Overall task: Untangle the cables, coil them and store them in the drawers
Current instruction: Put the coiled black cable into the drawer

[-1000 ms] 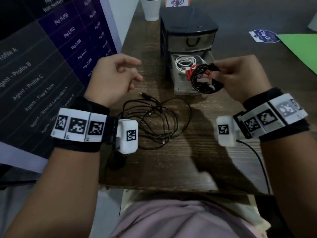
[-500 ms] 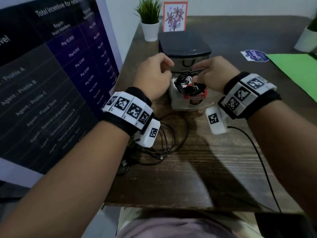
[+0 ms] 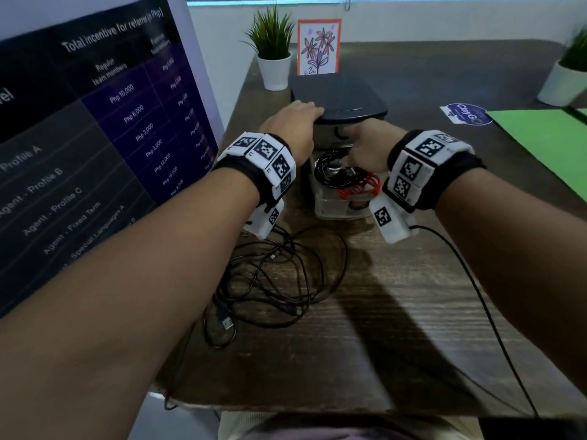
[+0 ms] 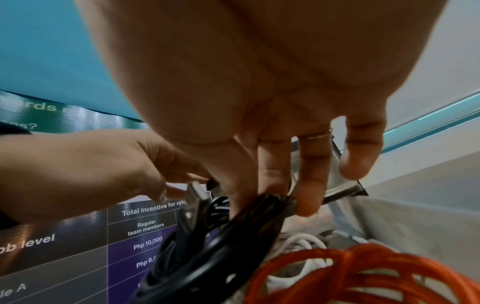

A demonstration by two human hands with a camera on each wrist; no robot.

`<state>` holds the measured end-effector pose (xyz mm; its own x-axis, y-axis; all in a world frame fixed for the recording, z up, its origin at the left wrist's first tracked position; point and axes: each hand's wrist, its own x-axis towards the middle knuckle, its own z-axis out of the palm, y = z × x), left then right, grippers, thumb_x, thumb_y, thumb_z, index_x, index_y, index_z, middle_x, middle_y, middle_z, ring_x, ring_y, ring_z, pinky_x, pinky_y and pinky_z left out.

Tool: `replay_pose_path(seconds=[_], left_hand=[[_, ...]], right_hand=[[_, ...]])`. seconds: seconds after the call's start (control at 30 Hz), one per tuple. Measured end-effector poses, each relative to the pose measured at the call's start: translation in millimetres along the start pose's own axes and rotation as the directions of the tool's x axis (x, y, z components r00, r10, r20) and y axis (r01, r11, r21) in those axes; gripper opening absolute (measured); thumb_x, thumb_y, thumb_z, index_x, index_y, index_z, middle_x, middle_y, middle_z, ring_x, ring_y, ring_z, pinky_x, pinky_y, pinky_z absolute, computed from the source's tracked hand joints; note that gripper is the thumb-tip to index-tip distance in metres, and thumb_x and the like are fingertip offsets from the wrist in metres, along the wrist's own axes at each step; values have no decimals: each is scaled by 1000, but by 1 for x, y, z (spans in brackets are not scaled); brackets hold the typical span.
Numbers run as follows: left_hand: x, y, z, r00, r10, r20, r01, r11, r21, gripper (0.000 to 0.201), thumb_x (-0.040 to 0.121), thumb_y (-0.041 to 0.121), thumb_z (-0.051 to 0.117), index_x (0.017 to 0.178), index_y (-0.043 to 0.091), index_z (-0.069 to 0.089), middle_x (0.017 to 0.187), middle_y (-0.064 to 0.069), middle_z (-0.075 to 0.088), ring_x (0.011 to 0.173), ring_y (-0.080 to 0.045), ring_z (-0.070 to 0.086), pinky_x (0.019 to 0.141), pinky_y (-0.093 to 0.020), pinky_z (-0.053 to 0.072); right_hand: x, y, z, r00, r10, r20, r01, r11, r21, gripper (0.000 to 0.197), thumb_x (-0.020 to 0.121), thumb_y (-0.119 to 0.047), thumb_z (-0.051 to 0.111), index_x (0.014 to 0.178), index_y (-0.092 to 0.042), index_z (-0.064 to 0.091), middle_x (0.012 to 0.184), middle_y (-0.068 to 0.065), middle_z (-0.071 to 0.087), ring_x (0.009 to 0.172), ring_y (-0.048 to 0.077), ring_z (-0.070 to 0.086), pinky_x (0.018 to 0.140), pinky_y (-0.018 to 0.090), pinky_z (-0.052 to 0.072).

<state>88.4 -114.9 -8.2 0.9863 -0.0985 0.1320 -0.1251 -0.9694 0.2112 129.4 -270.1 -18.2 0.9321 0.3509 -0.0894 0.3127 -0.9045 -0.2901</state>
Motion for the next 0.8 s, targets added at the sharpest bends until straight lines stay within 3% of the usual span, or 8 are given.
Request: replay_pose_path(seconds=[0.13, 0.23, 0.27, 0.33, 0.4, 0.47, 0.6, 0.8], left_hand=[[5, -1, -7, 998, -49, -38, 50, 998, 35, 65, 91, -3, 41, 149, 26, 40, 153, -2, 41, 139, -25, 38, 114, -40, 34], [7, -3, -8, 998, -56, -40, 58, 996, 63, 63, 92, 1, 41, 147, 31, 42, 151, 0, 44, 137, -26, 41, 111, -42, 37], [7, -3, -7, 998, -57, -38, 60, 996, 72, 63, 92, 1, 41, 147, 32, 42, 151, 0, 44, 137, -26, 41, 110, -42, 38], [9, -3, -7, 997, -67, -34, 69, 994, 83, 64, 93, 1, 42, 147, 35, 41, 151, 0, 44, 137, -27, 41, 109, -42, 39], [10, -4, -7, 996, -80, -32, 82, 993, 85, 65, 92, 1, 44, 146, 37, 41, 151, 1, 43, 137, -27, 42, 108, -42, 39], [10, -4, -7, 996, -85, -22, 87, 993, 77, 68, 91, -1, 45, 146, 38, 41, 152, 2, 42, 138, -26, 41, 109, -43, 39], [11, -6, -7, 996, -83, -7, 84, 994, 67, 72, 87, -4, 43, 145, 38, 43, 152, -1, 43, 137, -30, 42, 111, -45, 38], [10, -4, -8, 995, -95, -37, 97, 994, 58, 70, 88, -6, 42, 143, 36, 47, 150, -4, 46, 134, -32, 45, 109, -41, 40]], right_hand=[[3, -1, -4, 999, -15, 32, 17, 999, -38, 43, 91, -29, 68, 129, -15, 57, 108, 7, 64, 100, 27, 57, 81, 30, 41], [0, -3, -8, 999, -24, 25, 26, 998, -64, 33, 88, -27, 70, 117, -13, 62, 87, 3, 59, 94, 30, 60, 74, 30, 40], [-3, -2, -10, 999, -24, 28, 26, 998, -64, 34, 88, -28, 71, 118, -12, 63, 89, 4, 60, 96, 30, 61, 76, 30, 42], [-12, -2, -13, 999, -24, 36, 26, 999, -45, 43, 89, -29, 70, 128, -15, 61, 109, 8, 66, 104, 29, 60, 87, 32, 46], [-24, -1, -16, 999, -21, 26, 21, 1000, -6, 48, 91, -29, 69, 136, -19, 58, 128, 7, 62, 117, 27, 56, 96, 31, 43], [-39, 1, -18, 999, -27, 19, 27, 999, 31, 47, 92, -28, 68, 137, -21, 57, 134, 4, 60, 123, 25, 53, 97, 28, 39], [-63, 9, -16, 998, -37, 53, 34, 997, 66, 41, 92, -28, 66, 133, -23, 60, 129, 4, 62, 121, 25, 54, 97, 28, 39], [-82, 20, -12, 996, -50, 68, 44, 995, 87, 37, 87, -29, 73, 123, -26, 66, 101, -2, 68, 108, 21, 62, 99, 32, 46]])
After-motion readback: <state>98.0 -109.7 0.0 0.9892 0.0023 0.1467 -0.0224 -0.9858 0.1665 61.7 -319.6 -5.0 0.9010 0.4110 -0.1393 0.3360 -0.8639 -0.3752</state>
